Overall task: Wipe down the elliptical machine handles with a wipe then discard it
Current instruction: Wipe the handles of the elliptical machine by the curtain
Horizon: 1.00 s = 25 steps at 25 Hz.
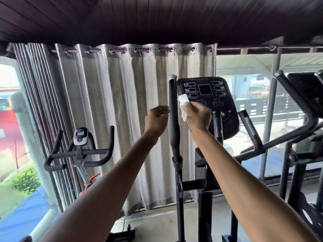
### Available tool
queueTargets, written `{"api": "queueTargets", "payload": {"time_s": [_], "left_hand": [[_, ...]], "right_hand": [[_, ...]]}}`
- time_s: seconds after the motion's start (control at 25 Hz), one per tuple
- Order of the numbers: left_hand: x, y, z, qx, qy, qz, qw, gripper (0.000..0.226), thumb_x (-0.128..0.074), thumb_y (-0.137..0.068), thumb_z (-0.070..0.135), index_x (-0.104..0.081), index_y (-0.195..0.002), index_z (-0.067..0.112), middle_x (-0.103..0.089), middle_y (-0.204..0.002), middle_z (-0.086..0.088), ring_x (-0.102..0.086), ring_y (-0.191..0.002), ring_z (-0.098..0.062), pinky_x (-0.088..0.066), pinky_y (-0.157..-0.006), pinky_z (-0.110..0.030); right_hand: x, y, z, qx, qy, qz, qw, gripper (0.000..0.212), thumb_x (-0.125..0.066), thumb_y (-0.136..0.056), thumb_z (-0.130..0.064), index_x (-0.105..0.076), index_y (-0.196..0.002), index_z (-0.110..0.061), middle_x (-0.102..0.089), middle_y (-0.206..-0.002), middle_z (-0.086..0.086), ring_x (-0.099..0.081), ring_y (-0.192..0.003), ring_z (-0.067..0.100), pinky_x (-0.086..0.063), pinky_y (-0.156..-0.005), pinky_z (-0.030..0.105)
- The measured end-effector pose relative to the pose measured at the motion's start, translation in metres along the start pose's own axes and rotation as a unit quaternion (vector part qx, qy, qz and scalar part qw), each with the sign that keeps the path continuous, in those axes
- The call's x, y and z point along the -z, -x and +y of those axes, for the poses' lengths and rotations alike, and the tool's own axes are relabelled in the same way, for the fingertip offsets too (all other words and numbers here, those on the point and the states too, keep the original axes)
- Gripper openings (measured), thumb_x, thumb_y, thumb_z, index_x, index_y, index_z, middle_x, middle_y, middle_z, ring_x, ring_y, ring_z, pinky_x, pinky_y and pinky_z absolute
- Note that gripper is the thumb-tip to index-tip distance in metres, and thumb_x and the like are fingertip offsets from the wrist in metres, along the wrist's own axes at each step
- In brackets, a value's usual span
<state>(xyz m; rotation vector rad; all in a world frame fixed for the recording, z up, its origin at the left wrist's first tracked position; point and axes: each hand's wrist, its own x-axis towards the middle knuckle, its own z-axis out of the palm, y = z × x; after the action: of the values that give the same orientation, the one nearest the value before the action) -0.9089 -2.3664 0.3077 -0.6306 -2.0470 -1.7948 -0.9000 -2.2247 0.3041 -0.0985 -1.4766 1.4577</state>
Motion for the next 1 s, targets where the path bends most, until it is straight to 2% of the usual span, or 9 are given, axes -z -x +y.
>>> {"api": "queueTargets", "payload": {"time_s": [0.08,0.12,0.16,0.24,0.36,0.52,0.68,0.8,1.0], "left_hand": [[-0.008,-0.015,-0.007,0.016,-0.019,0.030,0.999,0.026,-0.055,-0.085,0.005,-0.072,-0.080,0.025,-0.075,-0.087,0.004,-0.065,-0.077,-0.022,-0.053,-0.072,-0.037],[-0.015,-0.024,-0.012,0.017,-0.033,0.041,0.998,0.019,-0.057,-0.086,0.006,-0.073,-0.085,0.016,-0.075,-0.089,-0.004,-0.067,-0.079,-0.031,-0.054,-0.072,-0.044],[-0.022,-0.033,-0.016,0.017,-0.043,0.049,0.998,0.017,-0.058,-0.087,0.008,-0.070,-0.096,0.002,-0.073,-0.098,-0.015,-0.068,-0.090,-0.040,-0.056,-0.077,-0.051],[-0.038,-0.054,-0.018,0.032,-0.044,0.060,0.997,0.031,-0.059,-0.090,0.015,-0.064,-0.115,-0.002,-0.069,-0.114,-0.023,-0.065,-0.109,-0.042,-0.054,-0.090,-0.054],[-0.055,-0.081,-0.007,0.040,-0.015,0.083,0.996,0.034,-0.060,-0.096,0.026,-0.061,-0.128,0.017,-0.071,-0.118,-0.004,-0.067,-0.110,-0.034,-0.057,-0.094,-0.051],[-0.071,-0.101,-0.011,0.035,-0.047,0.100,0.993,0.028,-0.059,-0.099,0.026,-0.060,-0.127,0.020,-0.070,-0.113,-0.003,-0.066,-0.108,-0.029,-0.055,-0.094,-0.046],[-0.077,-0.119,-0.038,0.014,-0.025,0.101,0.995,0.018,-0.057,-0.073,0.052,-0.057,-0.091,0.053,-0.073,-0.095,-0.003,-0.071,-0.092,-0.039,-0.058,-0.083,-0.061],[-0.076,-0.127,-0.053,0.003,-0.010,0.091,0.996,0.027,-0.058,-0.067,0.059,-0.059,-0.094,0.055,-0.073,-0.103,-0.003,-0.072,-0.090,-0.040,-0.058,-0.081,-0.064],[-0.072,-0.121,-0.053,-0.013,0.014,0.074,0.997,0.039,-0.062,-0.070,0.061,-0.060,-0.107,0.049,-0.073,-0.110,-0.005,-0.073,-0.094,-0.037,-0.060,-0.082,-0.061]], "right_hand": [[-0.008,-0.024,-0.003,0.120,0.073,0.008,0.990,0.020,-0.074,-0.090,-0.024,-0.078,-0.106,-0.013,-0.078,-0.098,0.000,-0.066,-0.081,0.003,-0.051,-0.084,0.013],[-0.013,-0.039,-0.004,0.176,0.106,0.012,0.979,0.018,-0.074,-0.090,-0.023,-0.079,-0.104,-0.012,-0.078,-0.098,0.002,-0.063,-0.079,0.003,-0.041,-0.078,0.001],[-0.018,-0.055,-0.004,0.227,0.127,0.015,0.965,0.017,-0.074,-0.089,-0.021,-0.079,-0.101,-0.010,-0.078,-0.096,0.005,-0.064,-0.078,0.007,-0.036,-0.073,0.000],[-0.031,-0.088,-0.003,0.319,0.142,0.005,0.937,0.013,-0.074,-0.087,-0.012,-0.078,-0.096,-0.005,-0.077,-0.091,0.009,-0.069,-0.078,0.019,-0.047,-0.074,0.015],[-0.050,-0.127,0.010,0.394,0.164,-0.056,0.903,0.012,-0.073,-0.084,-0.005,-0.077,-0.095,-0.003,-0.076,-0.093,0.010,-0.070,-0.083,0.027,-0.057,-0.073,0.040],[-0.060,-0.141,0.034,0.396,0.207,-0.176,0.877,0.021,-0.068,-0.089,-0.017,-0.077,-0.107,-0.011,-0.074,-0.115,0.004,-0.070,-0.101,0.023,-0.057,-0.087,0.040],[-0.055,-0.147,0.036,0.443,0.218,-0.232,0.838,0.032,-0.059,-0.096,-0.014,-0.070,-0.126,-0.015,-0.069,-0.128,0.002,-0.067,-0.109,0.026,-0.055,-0.093,0.040],[-0.058,-0.160,0.031,0.455,0.255,-0.257,0.813,0.033,-0.061,-0.093,-0.001,-0.072,-0.123,-0.012,-0.067,-0.126,0.007,-0.066,-0.104,0.031,-0.057,-0.091,0.042],[-0.066,-0.166,0.029,0.465,0.255,-0.233,0.815,0.022,-0.069,-0.089,-0.001,-0.077,-0.108,-0.008,-0.069,-0.107,0.005,-0.068,-0.096,0.028,-0.058,-0.084,0.038]]}}
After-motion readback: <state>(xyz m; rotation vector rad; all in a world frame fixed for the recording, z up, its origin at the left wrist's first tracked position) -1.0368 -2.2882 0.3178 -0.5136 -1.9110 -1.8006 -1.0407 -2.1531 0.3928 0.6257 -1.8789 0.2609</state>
